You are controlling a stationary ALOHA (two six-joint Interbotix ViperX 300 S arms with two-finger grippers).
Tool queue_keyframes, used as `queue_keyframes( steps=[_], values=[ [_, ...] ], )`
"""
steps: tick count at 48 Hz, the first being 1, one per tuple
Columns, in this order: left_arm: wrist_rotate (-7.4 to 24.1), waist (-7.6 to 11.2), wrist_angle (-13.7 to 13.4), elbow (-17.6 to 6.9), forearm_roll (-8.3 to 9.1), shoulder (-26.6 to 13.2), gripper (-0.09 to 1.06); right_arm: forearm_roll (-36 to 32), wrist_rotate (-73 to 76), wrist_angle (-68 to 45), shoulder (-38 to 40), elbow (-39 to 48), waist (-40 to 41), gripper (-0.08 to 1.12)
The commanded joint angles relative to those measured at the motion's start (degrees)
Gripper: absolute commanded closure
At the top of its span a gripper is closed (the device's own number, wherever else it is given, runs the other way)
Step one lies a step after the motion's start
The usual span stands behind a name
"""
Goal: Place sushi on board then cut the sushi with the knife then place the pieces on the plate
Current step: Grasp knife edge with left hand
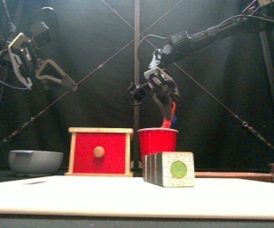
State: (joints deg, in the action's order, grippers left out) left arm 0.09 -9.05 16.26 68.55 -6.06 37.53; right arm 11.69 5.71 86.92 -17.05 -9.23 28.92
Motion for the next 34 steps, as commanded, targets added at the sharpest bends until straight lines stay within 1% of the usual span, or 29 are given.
queue_keyframes(
  steps=[1, 9, 22, 29, 32, 34],
  values=[
    [0.0, -0.18, 0.3, -0.7, 0.00, 0.0, 0.98, -0.2, -0.1, 1.2, 2.7, -2.1, 0.4, 0.70],
    [0.1, -0.18, 0.3, -0.7, 0.18, 0.7, 0.98, -0.1, -0.2, 2.3, 6.3, -4.1, 0.2, 0.70],
    [0.1, -0.09, 0.3, -1.0, 0.26, 4.2, 0.97, -0.8, -0.4, 2.5, 14.9, -3.6, -0.9, 0.70],
    [0.1, 0.09, 0.3, -1.1, 0.62, 5.4, 0.97, -5.2, -0.9, -2.1, 21.2, -1.7, -4.7, 0.70],
    [0.1, 0.18, 0.3, -1.4, 0.97, 5.5, 0.95, -7.7, -0.8, -5.6, 24.0, 0.7, -7.0, 0.70],
    [0.1, 0.26, 0.3, -1.8, 1.14, 5.5, 0.91, -9.2, -0.7, -8.0, 25.7, 3.0, -8.8, 0.70]
  ],
)
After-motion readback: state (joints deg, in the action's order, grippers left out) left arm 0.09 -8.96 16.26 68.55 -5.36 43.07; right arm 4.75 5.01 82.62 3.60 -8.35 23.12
